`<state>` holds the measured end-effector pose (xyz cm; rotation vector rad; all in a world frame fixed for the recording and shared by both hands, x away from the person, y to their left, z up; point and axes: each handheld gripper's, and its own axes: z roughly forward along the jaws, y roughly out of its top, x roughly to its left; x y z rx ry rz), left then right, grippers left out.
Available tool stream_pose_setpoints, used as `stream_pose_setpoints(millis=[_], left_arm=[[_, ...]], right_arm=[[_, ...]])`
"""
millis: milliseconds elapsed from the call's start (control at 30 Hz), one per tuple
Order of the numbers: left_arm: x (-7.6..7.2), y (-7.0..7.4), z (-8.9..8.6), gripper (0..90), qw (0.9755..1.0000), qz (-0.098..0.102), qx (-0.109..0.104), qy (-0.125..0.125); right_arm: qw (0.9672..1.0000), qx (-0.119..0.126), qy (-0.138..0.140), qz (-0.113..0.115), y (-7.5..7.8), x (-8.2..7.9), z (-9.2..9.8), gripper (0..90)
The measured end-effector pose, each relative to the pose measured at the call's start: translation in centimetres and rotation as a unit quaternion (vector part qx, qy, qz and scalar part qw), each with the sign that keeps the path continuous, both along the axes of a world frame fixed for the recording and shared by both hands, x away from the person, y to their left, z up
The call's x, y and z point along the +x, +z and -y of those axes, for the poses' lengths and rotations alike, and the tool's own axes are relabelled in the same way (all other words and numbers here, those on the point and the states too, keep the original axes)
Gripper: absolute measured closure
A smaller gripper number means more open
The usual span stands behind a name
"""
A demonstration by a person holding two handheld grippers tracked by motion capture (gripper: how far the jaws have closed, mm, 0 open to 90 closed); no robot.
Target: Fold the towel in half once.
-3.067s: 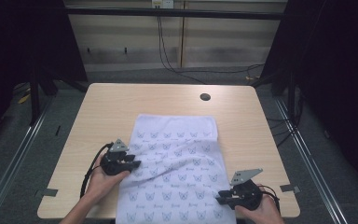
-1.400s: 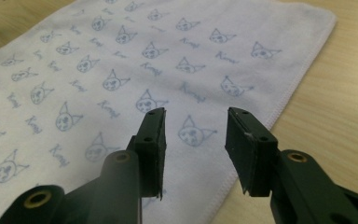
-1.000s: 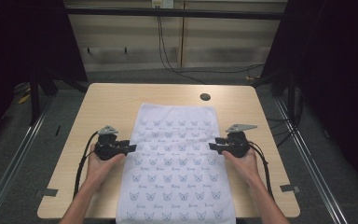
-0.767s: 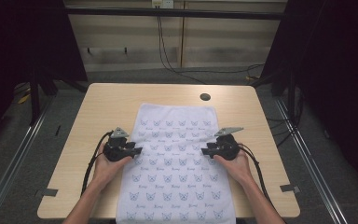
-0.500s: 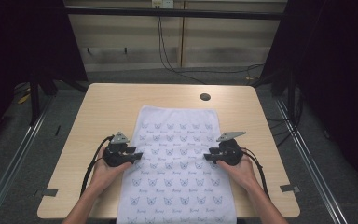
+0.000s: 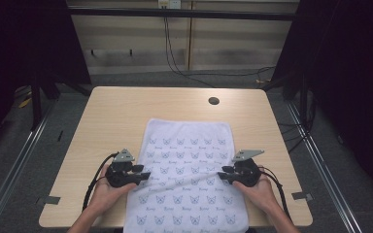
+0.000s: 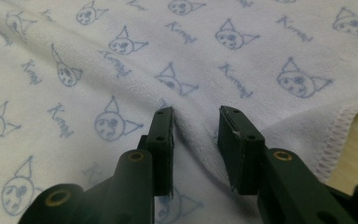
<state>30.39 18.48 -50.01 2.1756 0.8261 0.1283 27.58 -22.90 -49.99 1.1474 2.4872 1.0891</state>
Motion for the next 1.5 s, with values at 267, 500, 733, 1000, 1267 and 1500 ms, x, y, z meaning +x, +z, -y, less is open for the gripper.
stream_pose_setpoints(millis=[267, 500, 733, 1000, 1267, 1500], left_arm=[[-2.8, 0.2, 0.0, 51.3, 0.9999, -0.006, 0.002, -0.013], [-3.9, 0.5, -0.8, 51.6, 0.9984, -0.037, -0.013, -0.041], [0.7, 1.5, 0.2, 51.8, 0.9997, -0.004, -0.025, -0.002], [2.3, 0.1, 0.6, 52.6, 1.0000, -0.002, 0.007, -0.004], [1.5, 0.1, 0.1, 53.0, 0.9999, 0.000, 0.011, -0.009], [2.5, 0.5, -0.5, 52.5, 0.9998, -0.018, -0.010, -0.006]], right_arm=[[0.9998, -0.004, 0.016, -0.010, 0.3, -2.5, 0.1, 66.3], [0.9985, -0.009, 0.044, -0.030, 0.7, -4.8, -0.3, 59.7], [0.9994, 0.034, -0.011, 0.005, 2.9, 0.4, 1.3, 58.6], [0.9977, -0.015, -0.065, -0.008, 1.2, 8.3, 1.9, 57.2], [0.9942, -0.024, -0.103, 0.018, 0.6, 11.2, 1.2, 52.3], [0.9914, -0.043, -0.122, 0.021, -0.3, 12.6, 1.1, 53.5]])
